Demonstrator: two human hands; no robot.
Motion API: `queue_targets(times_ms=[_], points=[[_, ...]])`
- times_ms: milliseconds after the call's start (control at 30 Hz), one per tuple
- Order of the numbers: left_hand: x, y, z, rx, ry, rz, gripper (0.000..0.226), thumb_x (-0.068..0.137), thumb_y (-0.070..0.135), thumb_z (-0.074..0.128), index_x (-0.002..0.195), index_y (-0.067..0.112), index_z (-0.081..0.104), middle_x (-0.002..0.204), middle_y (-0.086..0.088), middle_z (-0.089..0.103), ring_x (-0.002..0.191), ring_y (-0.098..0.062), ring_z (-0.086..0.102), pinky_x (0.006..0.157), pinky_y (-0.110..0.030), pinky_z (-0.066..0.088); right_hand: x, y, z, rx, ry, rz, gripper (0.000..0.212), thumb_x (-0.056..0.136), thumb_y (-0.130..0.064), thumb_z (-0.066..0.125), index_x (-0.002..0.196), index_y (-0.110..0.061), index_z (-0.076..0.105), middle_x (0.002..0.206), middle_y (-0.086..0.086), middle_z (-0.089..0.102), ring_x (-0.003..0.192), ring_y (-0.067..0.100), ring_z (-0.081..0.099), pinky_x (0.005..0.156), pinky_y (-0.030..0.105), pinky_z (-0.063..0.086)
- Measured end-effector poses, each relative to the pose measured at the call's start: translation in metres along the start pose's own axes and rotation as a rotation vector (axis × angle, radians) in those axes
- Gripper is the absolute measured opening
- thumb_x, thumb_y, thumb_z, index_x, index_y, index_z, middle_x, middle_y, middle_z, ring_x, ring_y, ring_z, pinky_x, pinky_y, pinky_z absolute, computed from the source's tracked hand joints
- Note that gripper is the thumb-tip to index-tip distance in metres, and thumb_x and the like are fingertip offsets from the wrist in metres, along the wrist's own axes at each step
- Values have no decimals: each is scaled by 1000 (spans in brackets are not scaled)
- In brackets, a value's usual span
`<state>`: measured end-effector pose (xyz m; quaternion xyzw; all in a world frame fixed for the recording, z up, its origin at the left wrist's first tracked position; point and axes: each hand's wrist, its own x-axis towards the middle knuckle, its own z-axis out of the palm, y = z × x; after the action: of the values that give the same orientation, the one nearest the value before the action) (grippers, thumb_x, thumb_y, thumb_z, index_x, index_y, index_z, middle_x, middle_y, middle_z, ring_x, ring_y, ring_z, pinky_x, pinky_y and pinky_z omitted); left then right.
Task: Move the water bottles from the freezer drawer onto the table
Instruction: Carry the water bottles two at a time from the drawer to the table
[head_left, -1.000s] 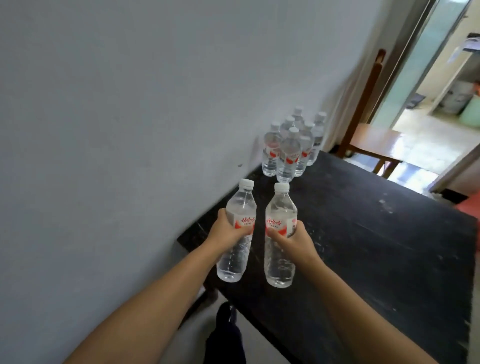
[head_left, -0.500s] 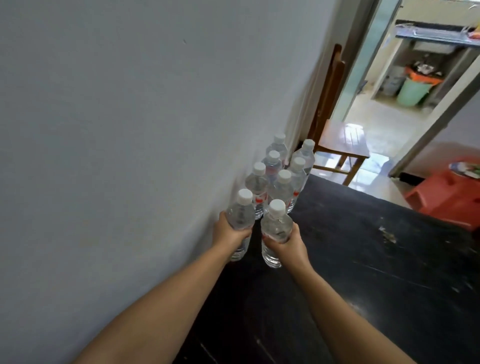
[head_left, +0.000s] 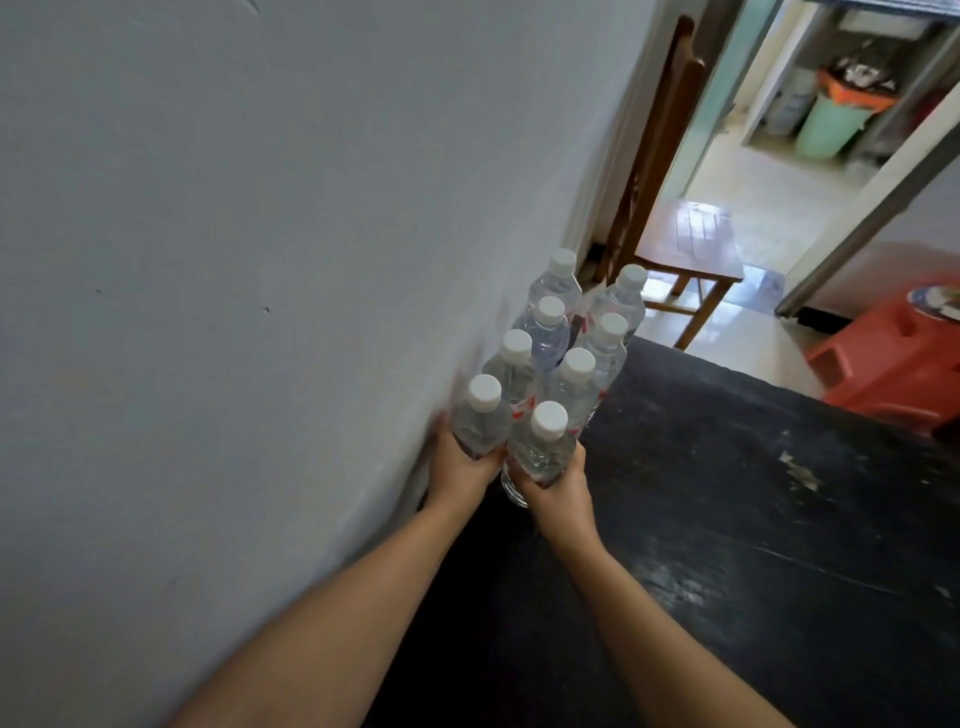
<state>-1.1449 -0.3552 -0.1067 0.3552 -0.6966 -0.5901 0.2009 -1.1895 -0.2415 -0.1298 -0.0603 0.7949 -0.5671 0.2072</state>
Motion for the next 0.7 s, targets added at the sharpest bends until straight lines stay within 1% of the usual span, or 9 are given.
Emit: queue_targets(times_ms=[67, 167, 267, 333, 400, 433, 500, 567, 700], points=[[0, -2, 0, -6, -12, 13, 41, 65, 14, 84, 102, 15, 66, 98, 3, 73, 91, -6, 69, 77, -17, 55, 1, 3, 0, -9, -15, 9, 70, 74, -30, 79, 133, -26, 41, 126, 0, 58, 115, 14, 59, 90, 30, 53], [4, -10, 3, 11, 1, -2, 38, 64, 21, 81, 98, 12, 66, 98, -1, 74, 94, -15, 70, 80, -26, 57, 1, 5, -1, -20, -48, 39, 79, 67, -39, 78, 133, -27, 37, 129, 3, 55, 118, 18, 56, 98, 42, 51], [15, -40, 10, 99, 55, -48, 62, 58, 44, 82, 107, 13, 60, 104, -1, 70, 100, -15, 68, 86, -42, 57, -3, 2, -8, -37, -74, 76, 88, 71, -33, 81, 142, -24, 29, 136, 5, 46, 122, 21, 52, 99, 36, 47], [12, -47, 10, 135, 100, -21, 60, 58, 41, 83, 109, 22, 55, 112, 2, 67, 106, -13, 65, 93, -40, 53, -8, 0, -14, -51, -79, 75, 89, 74, -27, 81, 145, -21, 27, 139, 7, 43, 123, 21, 50, 98, 31, 45], [-13, -19, 4, 126, 123, -56, 69, 58, 33, 82, 118, 27, 49, 122, -1, 62, 114, -17, 60, 100, -38, 49, -15, 0, -22, -81, -81, 75, 88, 77, -27, 79, 146, -19, 26, 142, 8, 40, 125, 21, 48, 95, 27, 42], [-21, -15, 3, 120, 99, -94, 71, 60, 30, 81, 123, 23, 48, 125, -4, 61, 116, -21, 59, 100, -37, 48, -20, -2, -26, -100, -88, 84, 86, 79, -28, 77, 147, -18, 26, 143, 8, 38, 127, 21, 46, 93, 25, 40], [-38, -7, 1, 136, 41, -186, 53, 72, 19, 76, 119, 15, 51, 120, -9, 63, 112, -26, 61, 93, -35, 50, -29, -2, -34, -152, -101, 106, 75, 84, -29, 72, 144, -16, 29, 142, 10, 38, 125, 21, 45, 89, 24, 37], [-58, -7, -1, 205, 4, -212, 38, 81, 14, 68, 115, 11, 53, 118, -10, 63, 112, -27, 60, 89, -32, 47, -41, 1, -42, -219, -127, 106, 59, 87, -30, 69, 136, -14, 40, 136, 10, 47, 111, 16, 50, 84, 23, 39], [-100, -8, -12, 368, -60, -222, 38, 87, 19, 63, 123, 10, 55, 115, -10, 63, 108, -25, 60, 91, -32, 45, -69, 3, -54, -343, -210, 63, 29, 92, -22, 60, 119, -13, 55, 116, 7, 64, 91, 12, 57, 65, 21, 41]])
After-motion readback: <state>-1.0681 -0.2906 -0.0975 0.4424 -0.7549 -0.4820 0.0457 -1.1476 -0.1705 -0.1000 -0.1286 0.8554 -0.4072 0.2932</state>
